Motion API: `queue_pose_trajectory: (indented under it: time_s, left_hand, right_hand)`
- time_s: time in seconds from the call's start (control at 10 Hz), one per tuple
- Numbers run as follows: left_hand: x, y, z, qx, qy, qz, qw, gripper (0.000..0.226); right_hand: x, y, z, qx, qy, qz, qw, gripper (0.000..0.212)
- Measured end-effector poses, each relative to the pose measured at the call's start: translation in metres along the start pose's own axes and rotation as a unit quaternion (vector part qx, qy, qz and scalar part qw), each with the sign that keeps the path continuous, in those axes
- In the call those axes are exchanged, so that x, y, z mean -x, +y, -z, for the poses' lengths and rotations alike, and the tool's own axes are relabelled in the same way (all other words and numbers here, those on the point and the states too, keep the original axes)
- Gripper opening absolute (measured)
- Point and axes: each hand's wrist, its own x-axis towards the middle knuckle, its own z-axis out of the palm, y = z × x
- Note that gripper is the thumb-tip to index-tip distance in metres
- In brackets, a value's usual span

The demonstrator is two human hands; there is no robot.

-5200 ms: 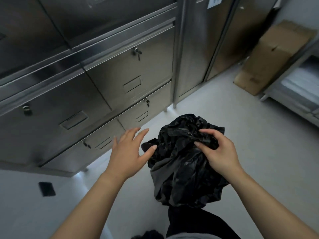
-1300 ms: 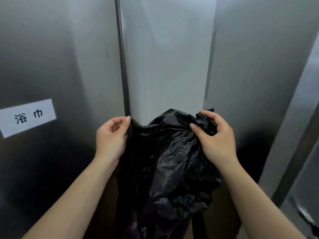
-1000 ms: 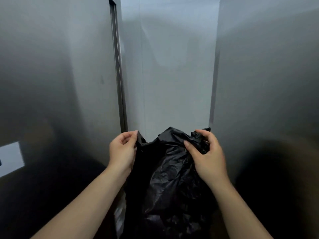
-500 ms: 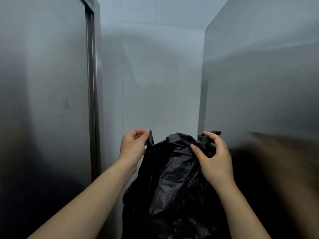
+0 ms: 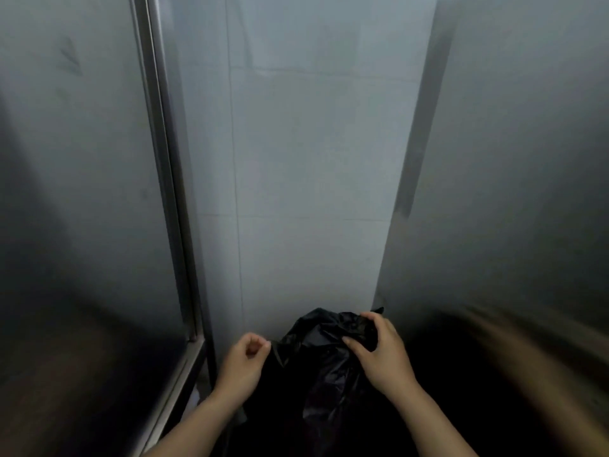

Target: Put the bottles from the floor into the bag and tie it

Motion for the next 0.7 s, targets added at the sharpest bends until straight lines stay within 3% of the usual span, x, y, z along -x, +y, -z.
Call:
queue_pose_trajectory:
  time_s: [0.4,0.7]
  left_hand:
    - [0.032,0.011,0.001,-0.036,-0.016,0.021,0.999,0.006]
    - [0.089,0.055,0.008,-0.112,-0.022,-0.072,0.991,0.020]
  right_hand:
    - [0.033,-0.004,0.011,0.136,-0.076,-0.085,0.984,0.076]
    - [0.069,-0.038,0.052,0.104,-0.077,0.003,0.992,0.076]
